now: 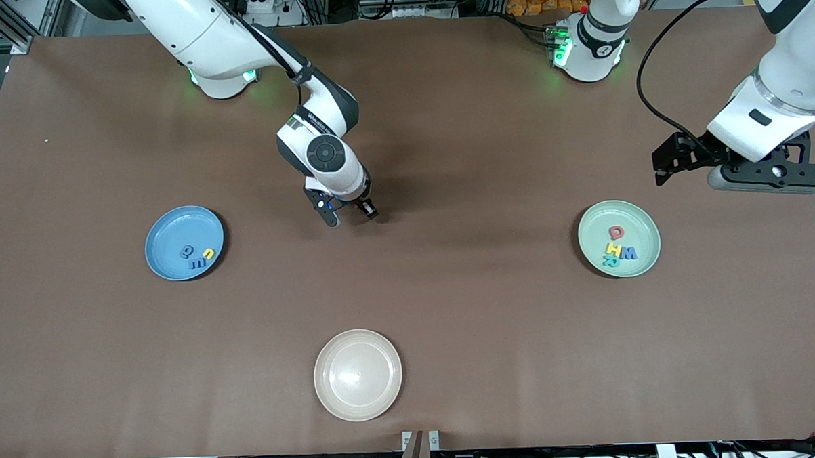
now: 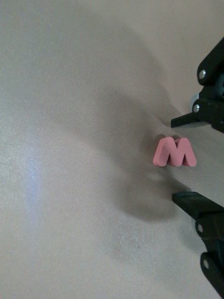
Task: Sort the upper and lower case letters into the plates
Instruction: 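Grasp the pink W with the right gripper while the left gripper rises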
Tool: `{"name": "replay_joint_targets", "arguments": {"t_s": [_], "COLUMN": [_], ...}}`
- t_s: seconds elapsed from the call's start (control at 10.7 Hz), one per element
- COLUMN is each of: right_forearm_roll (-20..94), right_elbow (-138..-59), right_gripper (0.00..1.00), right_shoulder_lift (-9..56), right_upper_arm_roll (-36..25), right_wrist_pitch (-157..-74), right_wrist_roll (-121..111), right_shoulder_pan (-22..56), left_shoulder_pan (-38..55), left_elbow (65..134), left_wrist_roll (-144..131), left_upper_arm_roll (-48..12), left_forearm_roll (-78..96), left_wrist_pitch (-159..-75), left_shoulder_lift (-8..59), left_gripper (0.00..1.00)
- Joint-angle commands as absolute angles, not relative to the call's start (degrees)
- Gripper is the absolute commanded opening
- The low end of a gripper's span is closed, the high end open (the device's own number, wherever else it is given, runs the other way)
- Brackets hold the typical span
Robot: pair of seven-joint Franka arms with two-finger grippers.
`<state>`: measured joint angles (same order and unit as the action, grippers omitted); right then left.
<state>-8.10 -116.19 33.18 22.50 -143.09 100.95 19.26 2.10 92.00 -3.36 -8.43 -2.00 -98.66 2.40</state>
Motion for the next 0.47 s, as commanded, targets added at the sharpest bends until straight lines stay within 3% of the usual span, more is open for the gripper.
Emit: {"name": "replay_joint_targets", "arguments": {"t_s": [0.0,0.19,0.38], "right_forearm_roll": [-9.84,-10.11,-10.63], "right_elbow": [-119.09,-119.27,-119.35], "right_gripper": [0.63,0.58,0.42], "right_shoulder_lift": [31.99,31.99,31.99], "right_upper_arm_roll": [22.68,22.68,22.68], "right_wrist_pitch": [-143.35,-143.44,-143.87], "right_wrist_roll": [103.18,103.18,103.10], "right_shoulder_pan": [19.16,19.16,19.16], "left_shoulder_pan": [1.32,1.23,1.23], "left_elbow": [92.99,92.99,92.81], "left_wrist_roll": [-2.02,-2.11,-2.11], "left_upper_arm_roll": [-8.26,-8.26,-8.26], "left_forearm_roll": [-0.35,-0.26,-0.44], "left_wrist_pitch": [-97.48,-97.03,-96.59], "left_shoulder_lift": [1.05,0.62,0.53], "left_gripper": [1.00,1.00,1.00]}}
